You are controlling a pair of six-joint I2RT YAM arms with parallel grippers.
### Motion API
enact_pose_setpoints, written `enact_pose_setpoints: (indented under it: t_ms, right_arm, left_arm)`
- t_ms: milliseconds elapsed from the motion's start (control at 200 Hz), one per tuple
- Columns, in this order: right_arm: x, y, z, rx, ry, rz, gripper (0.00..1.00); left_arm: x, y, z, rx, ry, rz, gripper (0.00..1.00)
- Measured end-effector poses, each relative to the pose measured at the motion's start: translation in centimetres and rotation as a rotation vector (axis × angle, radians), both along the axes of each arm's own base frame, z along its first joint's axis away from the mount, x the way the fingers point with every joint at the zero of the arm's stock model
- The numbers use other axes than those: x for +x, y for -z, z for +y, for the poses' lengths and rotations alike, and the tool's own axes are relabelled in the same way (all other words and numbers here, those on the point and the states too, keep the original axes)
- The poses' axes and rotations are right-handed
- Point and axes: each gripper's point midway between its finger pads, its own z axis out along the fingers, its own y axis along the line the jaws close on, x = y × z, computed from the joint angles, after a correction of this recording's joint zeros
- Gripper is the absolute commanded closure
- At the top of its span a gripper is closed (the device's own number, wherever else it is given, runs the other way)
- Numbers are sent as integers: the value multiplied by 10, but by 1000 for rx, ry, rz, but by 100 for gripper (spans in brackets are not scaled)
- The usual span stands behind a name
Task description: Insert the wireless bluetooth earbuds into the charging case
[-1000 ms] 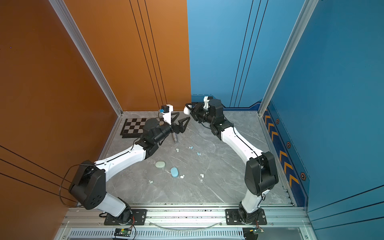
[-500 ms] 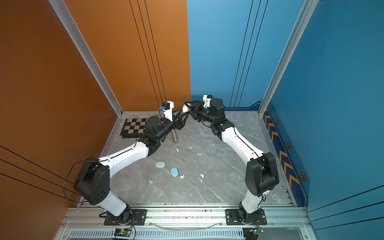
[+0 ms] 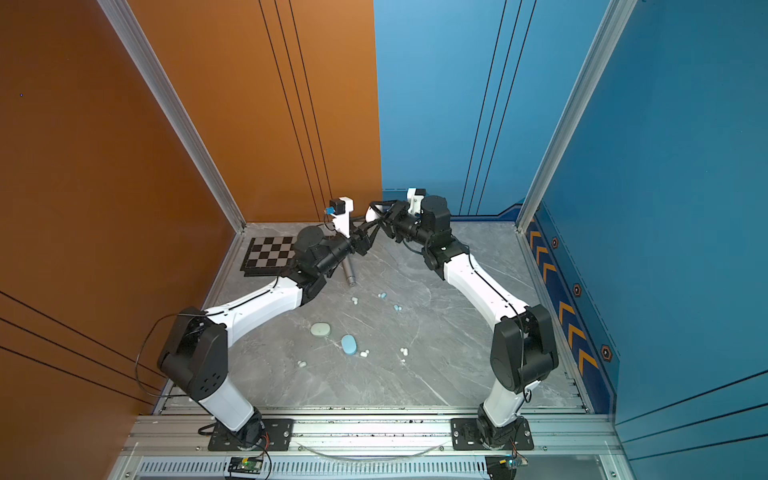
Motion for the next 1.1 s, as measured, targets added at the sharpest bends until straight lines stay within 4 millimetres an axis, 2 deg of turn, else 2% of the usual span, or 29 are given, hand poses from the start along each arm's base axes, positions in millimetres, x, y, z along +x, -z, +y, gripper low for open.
enact_pose_setpoints:
  t_ms: [145, 225, 415, 566, 641, 706, 776, 871, 946, 1026, 1101]
  right_arm:
    - [1, 0, -2, 4, 6, 6, 81]
    - [2, 0, -2, 6, 6, 9, 79]
    - [2, 1, -4, 15, 9, 21, 56]
    - [1, 8, -8, 13, -9, 13, 41]
    - [-2, 15, -18, -10, -7, 8, 31]
    - [-7, 22, -30, -50, -4, -7, 27]
    - [-14, 26, -43, -119, -3, -45, 29]
    - [-29, 28, -54, -270, -26, -150, 34]
    - [-52, 31, -55, -469, -69, -317, 37]
    - [-85, 43, -49, -703, -147, -535, 36]
    - [-125, 65, -40, -925, -262, -766, 35]
  left_arm:
    - [2, 0, 2, 10, -3, -10, 78]
    - [2, 0, 2, 12, 0, -10, 81]
    - [2, 0, 2, 14, 10, -13, 99]
    - [3, 4, 6, 14, 29, 9, 100]
    - [9, 10, 15, 16, 27, 45, 100]
    - [13, 18, 25, 26, 26, 82, 100]
    - [11, 29, 37, 42, 38, 139, 100]
    - [2, 44, 49, 59, 77, 232, 100]
    - [-10, 55, 54, 57, 131, 320, 100]
    - [-26, 68, 56, 44, 202, 421, 100]
    - [-42, 84, 57, 21, 281, 537, 100]
